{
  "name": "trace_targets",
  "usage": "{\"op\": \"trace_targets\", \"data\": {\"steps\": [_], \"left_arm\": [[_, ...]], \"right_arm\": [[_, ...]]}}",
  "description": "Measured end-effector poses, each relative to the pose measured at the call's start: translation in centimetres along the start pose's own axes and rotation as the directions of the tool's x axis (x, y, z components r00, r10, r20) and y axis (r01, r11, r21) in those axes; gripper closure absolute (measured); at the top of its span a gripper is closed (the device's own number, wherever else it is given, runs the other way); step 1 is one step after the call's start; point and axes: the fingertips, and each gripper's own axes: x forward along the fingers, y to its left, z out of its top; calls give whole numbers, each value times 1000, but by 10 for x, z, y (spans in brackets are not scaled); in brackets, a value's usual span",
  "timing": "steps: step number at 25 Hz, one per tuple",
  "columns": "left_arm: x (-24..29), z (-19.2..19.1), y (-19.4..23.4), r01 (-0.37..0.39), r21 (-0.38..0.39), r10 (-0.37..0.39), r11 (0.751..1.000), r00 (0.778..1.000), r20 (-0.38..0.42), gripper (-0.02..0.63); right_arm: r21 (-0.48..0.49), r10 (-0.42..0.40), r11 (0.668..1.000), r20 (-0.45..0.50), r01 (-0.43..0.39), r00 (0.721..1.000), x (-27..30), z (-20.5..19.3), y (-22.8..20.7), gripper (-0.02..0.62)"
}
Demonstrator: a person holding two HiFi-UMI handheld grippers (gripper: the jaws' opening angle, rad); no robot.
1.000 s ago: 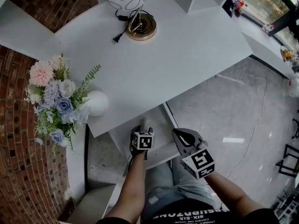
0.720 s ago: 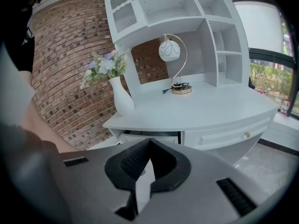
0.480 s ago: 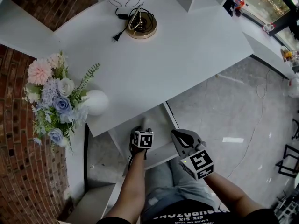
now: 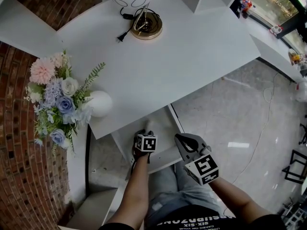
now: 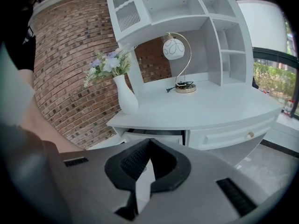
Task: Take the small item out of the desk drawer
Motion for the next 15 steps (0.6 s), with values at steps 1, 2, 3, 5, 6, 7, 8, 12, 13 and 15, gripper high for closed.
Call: {"op": "trace_targets", "data": {"steps": [1, 2, 3, 5, 6, 7, 8, 12, 13, 15], "left_arm": [[-1, 0, 0, 1, -1, -1, 1000, 1000, 2, 466], [-2, 0, 1, -1, -2, 1, 1000, 1000, 7, 468], [-4, 1, 1, -3, -3, 3, 1000, 1000, 11, 468], [-5, 1, 1, 0, -5, 0, 1000, 1000, 16, 468], [-6, 1, 1, 1, -4, 0, 1000, 1000, 16, 468], [-7, 0, 2, 1, -4, -1, 1000, 1000, 16, 468], [-8, 0, 2, 3, -5, -3, 1000, 1000, 17, 468], [-16, 0, -1, 13, -8, -13, 1000, 1000, 20, 468], [-20, 2, -4, 23, -9, -23, 1000, 999, 23, 468], [-24, 1, -6, 28, -9, -27, 1000, 999, 27, 468]], "right_arm": [[0, 0, 1000, 0, 0, 1000, 0, 0, 1, 598], [0, 2, 1000, 0, -2, 1000, 0, 0, 1, 598], [1, 3, 1000, 0, -3, 1000, 0, 0, 2, 597], [1, 7, 1000, 3, -7, 1000, 0, 1, 4, 597], [0, 8, 1000, 6, -8, 1000, 0, 2, 4, 598], [0, 9, 1000, 9, -9, 1000, 0, 4, 6, 598], [-1, 11, 1000, 12, -11, 1000, 0, 5, 7, 598], [-13, 16, 1000, 22, -16, 1000, -2, 11, 12, 597], [-14, 17, 1000, 24, -17, 1000, -3, 12, 13, 597], [-15, 20, 1000, 28, -19, 999, -5, 15, 15, 598]]}}
